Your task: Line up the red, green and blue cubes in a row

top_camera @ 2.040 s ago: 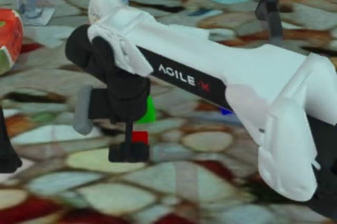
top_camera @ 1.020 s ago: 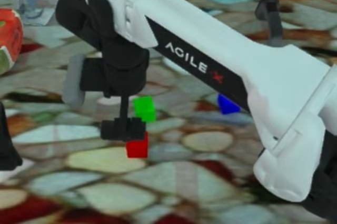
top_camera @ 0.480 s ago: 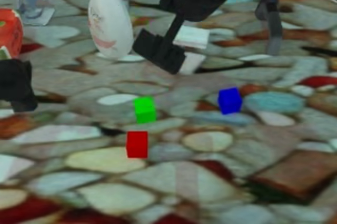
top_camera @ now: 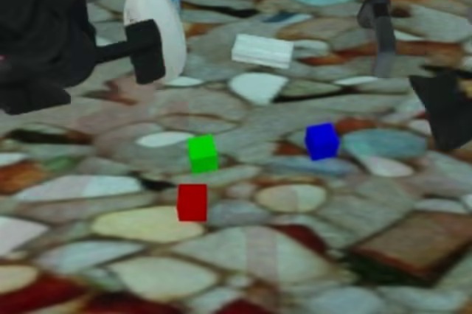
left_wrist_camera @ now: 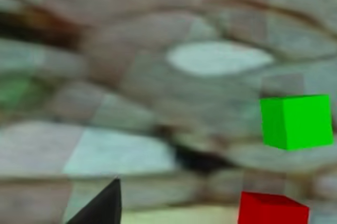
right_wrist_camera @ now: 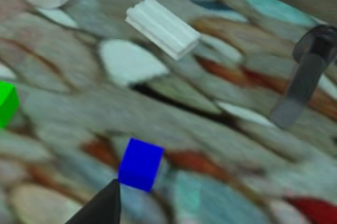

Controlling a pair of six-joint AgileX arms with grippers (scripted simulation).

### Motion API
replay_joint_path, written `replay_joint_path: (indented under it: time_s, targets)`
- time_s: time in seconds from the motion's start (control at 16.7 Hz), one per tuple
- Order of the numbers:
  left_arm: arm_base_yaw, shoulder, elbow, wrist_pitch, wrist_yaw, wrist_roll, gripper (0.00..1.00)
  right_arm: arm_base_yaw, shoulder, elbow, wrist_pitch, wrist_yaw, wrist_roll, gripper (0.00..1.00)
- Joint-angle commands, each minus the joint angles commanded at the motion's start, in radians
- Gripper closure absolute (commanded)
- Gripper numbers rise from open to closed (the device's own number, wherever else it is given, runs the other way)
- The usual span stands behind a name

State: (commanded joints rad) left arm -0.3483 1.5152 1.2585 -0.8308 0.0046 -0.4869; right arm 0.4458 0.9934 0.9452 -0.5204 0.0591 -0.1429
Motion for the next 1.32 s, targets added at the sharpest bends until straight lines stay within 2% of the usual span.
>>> replay_joint_path:
  time_s: [0.3, 0.66, 0.84, 1.14, 1.32]
  targets:
    - [-0.096, 0.415, 0.343, -0.229, 0.002, -0.135, 0.0, -0.214, -0.552, -0.537, 0.281, -0.023, 0.092, 0.0]
    - [-0.167, 0.701, 0.624, -0.385, 0.0, -0.238, 0.0, -0.405, -0.941, -0.896, 0.49, -0.053, 0.138, 0.0]
    - [-0.178, 0.743, 0.666, -0.406, -0.001, -0.253, 0.0, -0.436, -0.993, -0.945, 0.52, -0.059, 0.143, 0.0]
    - [-0.175, 0.749, 0.667, -0.404, -0.001, -0.253, 0.0, -0.436, -0.993, -0.945, 0.52, -0.059, 0.143, 0.0]
    - [-0.176, 0.765, 0.617, -0.336, -0.001, -0.25, 0.0, -0.436, -0.993, -0.945, 0.52, -0.059, 0.143, 0.0]
